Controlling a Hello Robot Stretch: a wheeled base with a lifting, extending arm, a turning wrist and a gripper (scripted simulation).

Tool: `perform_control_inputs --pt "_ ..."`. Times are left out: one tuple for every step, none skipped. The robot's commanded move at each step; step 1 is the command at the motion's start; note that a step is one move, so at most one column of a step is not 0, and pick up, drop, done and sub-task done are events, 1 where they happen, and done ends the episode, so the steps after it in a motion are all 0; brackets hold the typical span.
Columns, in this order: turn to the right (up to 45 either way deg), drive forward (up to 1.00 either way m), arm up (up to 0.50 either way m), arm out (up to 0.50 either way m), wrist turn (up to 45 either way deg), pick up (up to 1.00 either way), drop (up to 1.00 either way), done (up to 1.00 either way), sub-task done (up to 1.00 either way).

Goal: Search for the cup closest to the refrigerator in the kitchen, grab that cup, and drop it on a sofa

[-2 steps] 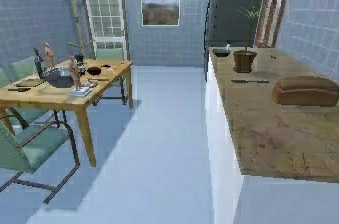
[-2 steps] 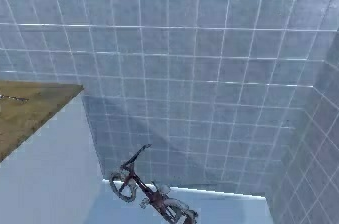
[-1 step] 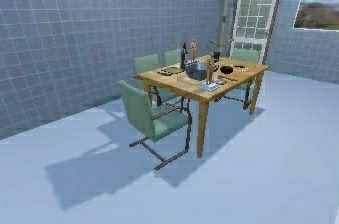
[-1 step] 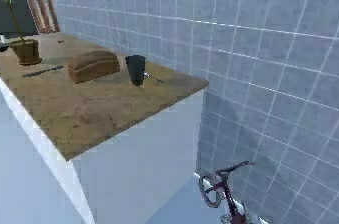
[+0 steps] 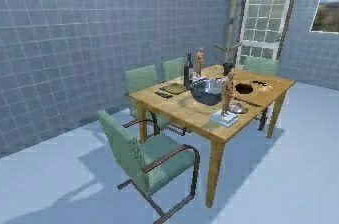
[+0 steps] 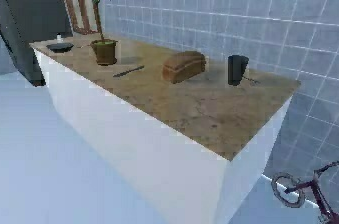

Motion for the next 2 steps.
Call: perform_control_inputs --pt "42.0 0.0 0.0 0.0 0.0 0.0 0.0 0.0 0.0" --pt "0.0 1.0 0.0 0.0 0.0 0.0 0.0 0.0 0.0"
